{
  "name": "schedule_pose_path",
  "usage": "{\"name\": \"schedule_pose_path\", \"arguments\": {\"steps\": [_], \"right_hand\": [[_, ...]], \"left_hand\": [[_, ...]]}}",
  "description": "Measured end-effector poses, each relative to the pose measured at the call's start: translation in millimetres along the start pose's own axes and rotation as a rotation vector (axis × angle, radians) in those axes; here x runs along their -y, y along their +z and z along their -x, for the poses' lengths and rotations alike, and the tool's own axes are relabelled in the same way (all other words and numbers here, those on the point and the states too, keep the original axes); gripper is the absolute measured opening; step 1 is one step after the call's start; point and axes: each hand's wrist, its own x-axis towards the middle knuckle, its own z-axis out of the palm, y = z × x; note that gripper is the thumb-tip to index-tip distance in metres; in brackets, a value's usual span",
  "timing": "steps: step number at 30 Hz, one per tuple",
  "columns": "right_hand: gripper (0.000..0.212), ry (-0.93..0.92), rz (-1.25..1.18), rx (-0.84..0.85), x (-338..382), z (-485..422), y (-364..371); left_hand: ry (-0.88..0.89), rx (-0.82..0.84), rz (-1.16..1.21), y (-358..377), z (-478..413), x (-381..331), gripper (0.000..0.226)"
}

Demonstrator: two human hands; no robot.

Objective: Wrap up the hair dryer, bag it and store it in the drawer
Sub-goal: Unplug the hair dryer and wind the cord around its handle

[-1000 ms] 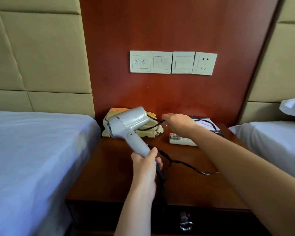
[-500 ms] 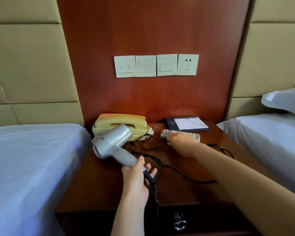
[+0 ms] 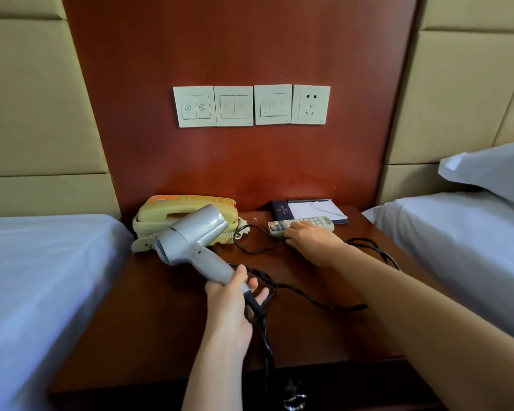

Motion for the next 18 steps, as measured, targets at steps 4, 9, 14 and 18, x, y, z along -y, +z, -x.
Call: {"name": "schedule_pose_path", "arguments": {"steps": [4, 9, 14, 18], "right_hand": [[0.027, 0.032, 0.064, -0.113, -2, 2, -15], [0.025, -0.023, 0.260, -0.300, -12, 8, -62], [0.036, -0.105, 0.290, -0.211, -5, 14, -81], [0.035, -0.146, 0.372, -0.161, 6, 33, -69]], "left_hand": [[0.028, 0.006, -0.020, 2, 2, 0, 0.017], [0.115, 0.005, -0.025, 8, 9, -8, 0.017], [0.179, 0.050, 0.000, 18, 18, -17, 0.018], [0.165, 0.121, 0.045, 25, 26, -21, 0.018]]}}
